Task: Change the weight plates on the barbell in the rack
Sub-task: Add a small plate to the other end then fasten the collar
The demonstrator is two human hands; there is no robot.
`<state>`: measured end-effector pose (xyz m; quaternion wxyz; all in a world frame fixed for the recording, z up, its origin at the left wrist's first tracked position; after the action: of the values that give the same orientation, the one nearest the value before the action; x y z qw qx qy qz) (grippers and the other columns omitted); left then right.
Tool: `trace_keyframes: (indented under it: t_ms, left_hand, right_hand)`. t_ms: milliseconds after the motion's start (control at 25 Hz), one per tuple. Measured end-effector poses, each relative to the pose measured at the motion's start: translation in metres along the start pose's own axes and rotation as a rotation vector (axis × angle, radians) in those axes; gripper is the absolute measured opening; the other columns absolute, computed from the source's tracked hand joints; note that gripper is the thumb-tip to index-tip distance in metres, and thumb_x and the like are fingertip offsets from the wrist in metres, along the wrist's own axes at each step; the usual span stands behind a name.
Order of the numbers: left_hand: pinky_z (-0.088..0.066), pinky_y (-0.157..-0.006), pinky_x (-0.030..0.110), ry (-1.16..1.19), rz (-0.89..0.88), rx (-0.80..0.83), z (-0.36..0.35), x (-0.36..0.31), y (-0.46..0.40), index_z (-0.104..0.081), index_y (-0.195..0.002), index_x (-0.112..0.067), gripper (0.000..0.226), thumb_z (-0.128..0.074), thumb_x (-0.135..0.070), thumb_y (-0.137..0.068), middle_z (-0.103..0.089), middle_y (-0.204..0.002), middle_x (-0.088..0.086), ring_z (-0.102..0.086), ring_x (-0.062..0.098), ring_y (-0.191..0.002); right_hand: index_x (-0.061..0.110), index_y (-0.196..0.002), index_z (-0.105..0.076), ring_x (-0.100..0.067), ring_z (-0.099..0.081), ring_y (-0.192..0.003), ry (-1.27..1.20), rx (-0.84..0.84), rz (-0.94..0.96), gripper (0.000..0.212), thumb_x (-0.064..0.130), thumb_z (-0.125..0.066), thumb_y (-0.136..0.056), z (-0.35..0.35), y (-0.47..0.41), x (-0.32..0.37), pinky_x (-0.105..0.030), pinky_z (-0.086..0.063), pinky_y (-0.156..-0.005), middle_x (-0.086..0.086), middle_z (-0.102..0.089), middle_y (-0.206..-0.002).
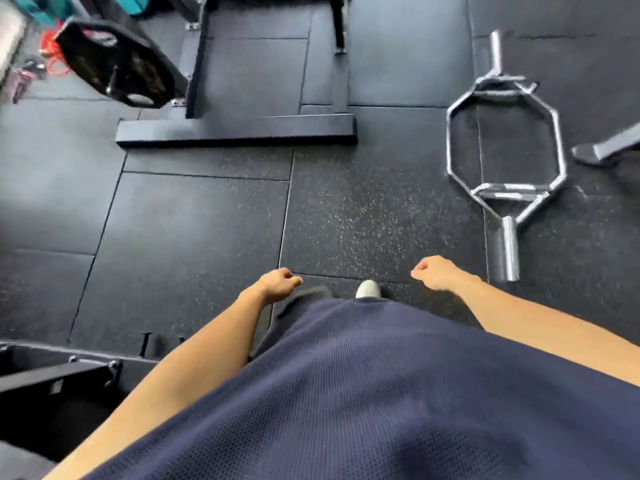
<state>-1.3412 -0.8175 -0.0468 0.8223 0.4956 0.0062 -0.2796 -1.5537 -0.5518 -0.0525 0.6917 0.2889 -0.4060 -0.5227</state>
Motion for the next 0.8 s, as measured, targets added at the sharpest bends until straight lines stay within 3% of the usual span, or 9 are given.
trace_keyframes:
  t_ms: [120, 280, 560, 800]
  left_hand:
    - [-0.044, -0.09, 0.031, 0.14, 0.074, -0.08, 0.041, -0.003, -0.025, -0.059, -0.12, -0.01, 0.04, -0.049, -0.042, -0.097, -0.063, -0.125, 0.012, -0.058, 0.029, -0.114]
    - [-0.043, -0.091, 0.031, 0.292, 0.18, -0.062, 0.083, 0.012, -0.07, -0.058, -0.122, -0.009, 0.043, -0.047, -0.043, -0.097, -0.061, -0.127, 0.012, -0.057, 0.028, -0.115]
    - [-0.04, -0.099, 0.033, 0.434, 0.246, -0.022, 0.205, 0.052, -0.168, -0.056, -0.128, -0.011, 0.047, -0.044, -0.045, -0.098, -0.053, -0.139, 0.009, -0.051, 0.027, -0.124]
    - [-0.043, -0.088, 0.035, 0.585, 0.292, -0.129, 0.325, 0.092, -0.203, -0.057, -0.123, -0.016, 0.042, -0.044, -0.047, -0.098, -0.06, -0.126, 0.009, -0.057, 0.027, -0.108]
  right_hand:
    - [0.009, -0.118, -0.062, -0.026, -0.058, -0.103, 0.2, 0.053, 0.082, 0.032, 0.03, -0.051, -0.097, 0.054, -0.043, 0.064, -0.033, -0.043, -0.085, -0.01, -0.064, -0.113]
    - [0.007, -0.12, -0.062, -0.027, -0.058, -0.11, 0.372, 0.117, 0.185, 0.033, 0.029, -0.052, -0.097, 0.102, -0.109, 0.171, -0.032, -0.043, -0.089, -0.012, -0.062, -0.121]
    - [0.01, -0.119, -0.062, -0.021, -0.056, -0.093, 0.568, 0.131, 0.323, 0.031, 0.029, -0.056, -0.095, 0.148, -0.218, 0.367, -0.028, -0.042, -0.081, -0.011, -0.065, -0.12]
    - [0.011, -0.117, -0.065, -0.028, -0.058, -0.114, 0.721, 0.126, 0.445, 0.031, 0.028, -0.059, -0.092, 0.165, -0.265, 0.536, -0.029, -0.042, -0.093, -0.01, -0.063, -0.126]
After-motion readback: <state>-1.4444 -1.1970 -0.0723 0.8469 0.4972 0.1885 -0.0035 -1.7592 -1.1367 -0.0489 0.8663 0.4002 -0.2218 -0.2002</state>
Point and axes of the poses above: each hand's wrist, its own y-axis away from the middle knuckle, its own z-axis out of the back of the hand, x = y × z, the point moved 5 cm from there along -y, towards the middle knuckle
